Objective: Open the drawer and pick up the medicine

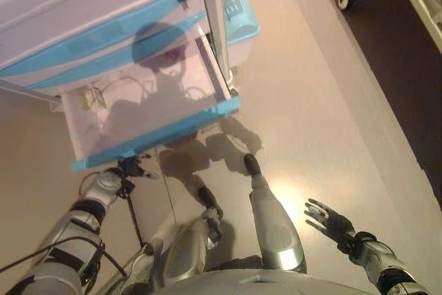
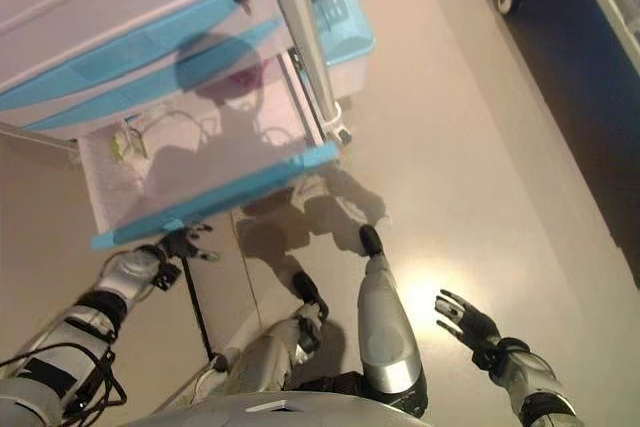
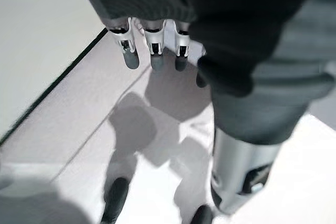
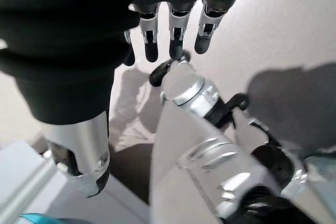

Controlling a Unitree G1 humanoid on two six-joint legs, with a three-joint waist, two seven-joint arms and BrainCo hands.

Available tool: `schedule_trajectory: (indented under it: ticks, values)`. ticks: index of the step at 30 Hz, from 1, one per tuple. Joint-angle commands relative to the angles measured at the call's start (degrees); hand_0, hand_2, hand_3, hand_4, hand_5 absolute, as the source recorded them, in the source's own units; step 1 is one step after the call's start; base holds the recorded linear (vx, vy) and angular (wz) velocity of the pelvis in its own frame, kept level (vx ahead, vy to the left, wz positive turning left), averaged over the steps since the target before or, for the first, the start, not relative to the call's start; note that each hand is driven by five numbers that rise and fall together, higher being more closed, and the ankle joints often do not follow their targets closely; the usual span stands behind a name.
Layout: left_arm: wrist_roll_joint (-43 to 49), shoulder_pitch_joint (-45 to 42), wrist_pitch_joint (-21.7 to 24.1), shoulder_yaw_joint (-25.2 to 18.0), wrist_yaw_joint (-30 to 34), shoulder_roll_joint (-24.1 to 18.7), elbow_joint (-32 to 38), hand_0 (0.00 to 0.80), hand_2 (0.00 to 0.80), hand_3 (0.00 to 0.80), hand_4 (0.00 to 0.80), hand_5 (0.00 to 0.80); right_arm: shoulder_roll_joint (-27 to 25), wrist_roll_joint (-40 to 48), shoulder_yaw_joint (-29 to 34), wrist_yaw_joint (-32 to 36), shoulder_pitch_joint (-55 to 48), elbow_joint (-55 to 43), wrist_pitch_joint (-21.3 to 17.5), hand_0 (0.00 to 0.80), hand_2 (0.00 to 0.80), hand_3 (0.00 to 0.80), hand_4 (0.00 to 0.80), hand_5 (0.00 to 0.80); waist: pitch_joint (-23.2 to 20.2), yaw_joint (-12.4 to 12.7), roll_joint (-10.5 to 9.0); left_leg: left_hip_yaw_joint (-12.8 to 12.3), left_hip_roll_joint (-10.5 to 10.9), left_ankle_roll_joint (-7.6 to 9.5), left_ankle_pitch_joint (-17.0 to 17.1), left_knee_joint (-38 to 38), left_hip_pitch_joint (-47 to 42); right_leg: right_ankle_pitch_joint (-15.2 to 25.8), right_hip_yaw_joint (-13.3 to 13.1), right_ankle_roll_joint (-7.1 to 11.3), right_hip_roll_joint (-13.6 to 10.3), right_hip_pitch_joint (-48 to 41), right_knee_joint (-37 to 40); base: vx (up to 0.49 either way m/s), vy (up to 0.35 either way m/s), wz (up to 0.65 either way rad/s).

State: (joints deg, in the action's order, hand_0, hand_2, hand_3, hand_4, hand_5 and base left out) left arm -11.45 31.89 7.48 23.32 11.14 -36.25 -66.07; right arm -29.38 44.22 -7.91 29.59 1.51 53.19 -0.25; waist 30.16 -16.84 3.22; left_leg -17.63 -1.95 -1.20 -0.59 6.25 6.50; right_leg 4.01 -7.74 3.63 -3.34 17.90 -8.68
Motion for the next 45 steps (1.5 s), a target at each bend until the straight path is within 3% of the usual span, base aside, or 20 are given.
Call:
schedule_trajectory:
  ticks: [1,7,15,19,24,36,45]
  values:
    - [-6.87,4.73,1.07,-4.81,1.40,-8.03,-2.81,0.000,0.000,0.000,0.000,0.000,-1.86,6.02,-2.63,1.41,-2.12,-2.41,-4.15,0.000,0.000,0.000,0.000,0.000,-0.96,-0.91,-2.99,2.10,-1.23,-0.08,-10.47,19.72,9.05,-2.91,-0.35,3.14,-2.17,2.03,-2.39,-0.099,0.016,0.00]
    - [-10.18,10.77,0.29,-6.14,4.64,-13.39,-2.95,0.000,0.000,0.000,0.000,0.000,-1.70,8.69,-1.56,1.70,-2.52,-1.58,-6.86,0.000,0.000,0.000,0.000,0.000,-0.37,-0.77,-3.43,0.81,-2.38,-0.13,-9.81,22.37,14.34,-1.88,-0.40,3.14,-2.35,7.13,-3.07,-0.049,0.021,-0.04]
    - [-11.84,18.84,-3.03,-7.54,-1.07,-20.15,-6.65,0.000,0.000,0.000,0.000,0.000,-0.95,11.81,-1.95,0.35,-3.79,-3.41,-8.71,0.000,0.000,0.000,0.000,0.000,-0.37,-0.27,-3.96,1.49,-2.39,-0.13,-9.72,23.78,19.19,-1.49,0.05,3.13,-2.32,11.98,-4.40,-0.016,-0.004,0.01]
    - [-12.54,22.32,-1.93,-7.88,-1.86,-22.12,-10.50,0.000,0.000,0.000,0.000,0.000,-0.63,13.17,-2.12,-0.77,-3.64,-3.64,-9.46,0.000,0.000,0.000,0.000,0.000,-0.37,-0.11,-4.62,1.25,-2.75,-0.40,-9.55,23.61,19.65,-1.08,0.61,3.18,-2.25,12.58,-4.02,-0.012,-0.005,0.06]
    - [-12.59,25.82,-1.98,-8.07,-4.57,-24.88,-10.41,0.000,0.000,0.000,0.000,0.000,0.29,14.80,-1.71,-3.52,-4.54,-4.70,-11.63,0.000,0.000,0.000,0.000,0.000,-0.37,0.17,-5.54,1.47,-3.26,-0.52,-9.88,23.47,20.38,-0.51,0.83,3.33,-1.85,13.30,-3.68,-0.017,-0.021,0.02]
    - [-11.18,35.12,-0.96,-8.71,-27.00,-28.14,-9.18,0.000,0.000,0.000,0.000,0.000,3.44,16.57,-3.25,-5.71,-5.22,-5.56,-12.51,0.000,0.000,0.000,0.000,0.000,-0.37,0.95,-8.89,2.98,-3.60,0.32,-12.93,23.14,19.95,0.65,2.18,3.88,-1.52,11.93,-1.97,-0.004,-0.069,0.03]
    - [-17.90,38.06,9.22,-12.05,-38.63,-28.70,-9.00,0.000,0.000,0.000,0.000,0.000,5.49,18.15,-4.23,-6.13,-4.95,-4.17,-13.36,0.000,0.000,0.000,0.000,0.000,-0.37,1.55,-11.54,3.90,-4.81,0.26,-13.83,22.92,18.69,1.08,3.24,3.90,-0.45,9.55,0.08,0.000,-0.079,0.00]
